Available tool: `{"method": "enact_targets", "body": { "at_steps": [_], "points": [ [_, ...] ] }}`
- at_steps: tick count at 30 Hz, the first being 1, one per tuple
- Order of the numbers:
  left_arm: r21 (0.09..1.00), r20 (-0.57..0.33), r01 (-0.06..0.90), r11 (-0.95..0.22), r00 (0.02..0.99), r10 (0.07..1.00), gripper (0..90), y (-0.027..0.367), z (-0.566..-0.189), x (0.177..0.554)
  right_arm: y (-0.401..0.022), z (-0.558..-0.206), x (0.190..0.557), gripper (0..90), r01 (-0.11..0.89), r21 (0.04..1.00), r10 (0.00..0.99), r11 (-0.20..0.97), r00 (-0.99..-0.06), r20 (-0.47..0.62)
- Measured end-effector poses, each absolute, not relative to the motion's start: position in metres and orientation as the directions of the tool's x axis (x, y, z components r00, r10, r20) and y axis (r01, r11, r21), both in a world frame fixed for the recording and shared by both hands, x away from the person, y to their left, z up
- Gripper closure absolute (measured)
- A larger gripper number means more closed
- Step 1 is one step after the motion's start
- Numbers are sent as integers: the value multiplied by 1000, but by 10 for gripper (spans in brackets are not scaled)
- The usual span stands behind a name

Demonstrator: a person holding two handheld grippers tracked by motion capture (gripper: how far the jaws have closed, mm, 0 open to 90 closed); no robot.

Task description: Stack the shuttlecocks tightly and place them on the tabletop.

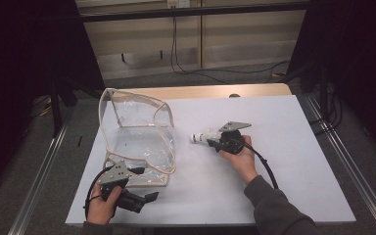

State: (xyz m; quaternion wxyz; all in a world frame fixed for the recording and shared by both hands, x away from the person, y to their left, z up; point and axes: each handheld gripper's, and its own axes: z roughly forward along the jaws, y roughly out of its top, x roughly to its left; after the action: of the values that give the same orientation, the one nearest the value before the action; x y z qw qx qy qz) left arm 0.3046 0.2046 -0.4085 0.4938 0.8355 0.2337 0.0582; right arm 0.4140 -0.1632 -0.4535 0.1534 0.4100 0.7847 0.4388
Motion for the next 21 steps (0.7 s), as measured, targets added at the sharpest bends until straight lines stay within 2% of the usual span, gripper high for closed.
{"method": "enact_targets", "body": {
  "at_steps": [1, 11, 21],
  "points": [
    [853, -135, 334, -401, 883, 449, 30, 204, -409, 304, -164, -452, 414, 876, 506, 817, 773, 276, -622, 124],
    [853, -135, 336, -399, 881, 453, 31, 204, -408, 304, -170, -445, 413, 884, 532, 807, 744, 256, -641, 187],
    [852, -128, 332, -406, 883, 452, 31, 205, -408, 303, -175, -435, 408, 885, 533, 803, 723, 266, -661, 199]
  ]
}}
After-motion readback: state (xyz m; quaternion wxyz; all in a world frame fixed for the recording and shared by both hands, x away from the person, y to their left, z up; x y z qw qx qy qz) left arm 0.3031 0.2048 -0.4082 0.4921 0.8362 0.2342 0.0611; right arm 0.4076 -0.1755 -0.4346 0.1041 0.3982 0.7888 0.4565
